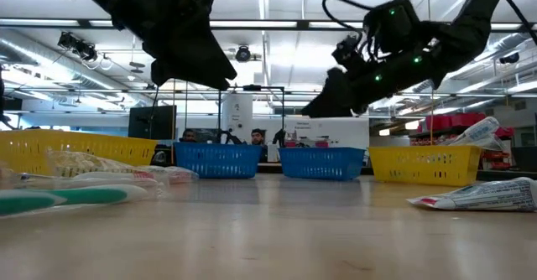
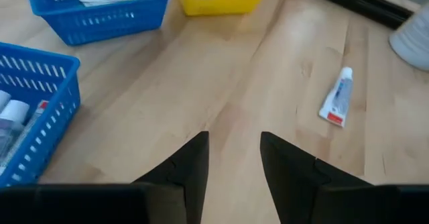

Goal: Pick & Place Travel size toiletries
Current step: Put the red toothbrush into the right yellow bin

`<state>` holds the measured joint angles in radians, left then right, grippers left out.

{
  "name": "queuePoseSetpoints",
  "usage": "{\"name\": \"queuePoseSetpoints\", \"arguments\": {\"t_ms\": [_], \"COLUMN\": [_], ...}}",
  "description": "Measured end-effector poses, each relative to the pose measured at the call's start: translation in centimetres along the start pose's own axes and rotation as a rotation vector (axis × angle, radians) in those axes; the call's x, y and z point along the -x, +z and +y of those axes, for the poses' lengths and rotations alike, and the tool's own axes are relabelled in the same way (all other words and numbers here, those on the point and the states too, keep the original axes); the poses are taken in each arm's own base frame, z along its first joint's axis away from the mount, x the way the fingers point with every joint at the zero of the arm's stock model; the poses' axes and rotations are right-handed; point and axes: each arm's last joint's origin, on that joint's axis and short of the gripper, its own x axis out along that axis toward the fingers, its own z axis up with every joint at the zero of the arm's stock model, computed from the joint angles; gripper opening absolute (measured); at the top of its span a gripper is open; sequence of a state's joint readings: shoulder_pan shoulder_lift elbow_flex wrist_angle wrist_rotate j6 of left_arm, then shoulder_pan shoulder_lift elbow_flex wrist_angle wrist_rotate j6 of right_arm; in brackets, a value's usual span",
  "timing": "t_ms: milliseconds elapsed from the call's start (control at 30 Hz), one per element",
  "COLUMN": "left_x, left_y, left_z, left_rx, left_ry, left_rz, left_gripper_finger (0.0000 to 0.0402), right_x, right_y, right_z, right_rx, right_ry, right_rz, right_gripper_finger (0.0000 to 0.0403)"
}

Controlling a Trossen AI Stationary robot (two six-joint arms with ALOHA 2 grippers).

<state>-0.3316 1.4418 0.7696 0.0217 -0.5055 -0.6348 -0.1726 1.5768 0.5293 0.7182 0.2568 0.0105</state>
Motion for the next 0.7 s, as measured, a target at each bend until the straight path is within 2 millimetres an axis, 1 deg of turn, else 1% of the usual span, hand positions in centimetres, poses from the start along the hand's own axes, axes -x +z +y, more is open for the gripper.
{"name": "queuePoseSetpoints", "arguments": {"t_ms": [100, 333, 500, 700], "left_x": [0.3, 0.9, 1.4, 1.9], "left_y": [-0.2, -0.8, -1.2, -1.2], "left_z": [-0.3, -1.2, -1.9, -2.8], "left_rx": [-0.013, 0.034, 0.06, 0.088], "left_ry": [0.007, -0.005, -0.04, -0.067], "left_rz": [-0.013, -0.022, -0.022, -0.079], "left_gripper_finger": [0.0139, 0.013, 0.0123, 0.0111], "right_x": [0.5, 1.7, 2.8, 3.8], "right_y": [0.3, -0.1, -0.3, -0.5], "right_z": [1.5, 5.0, 7.3, 9.0], "right_rx": [0.012, 0.045, 0.076, 0.098], "right_ry": [0.107, 0.301, 0.393, 0.458], "right_rz": [-0.017, -0.004, -0.006, -0.008], "right_gripper_finger": [0.0208, 0.0193, 0.0209, 0.0235]}}
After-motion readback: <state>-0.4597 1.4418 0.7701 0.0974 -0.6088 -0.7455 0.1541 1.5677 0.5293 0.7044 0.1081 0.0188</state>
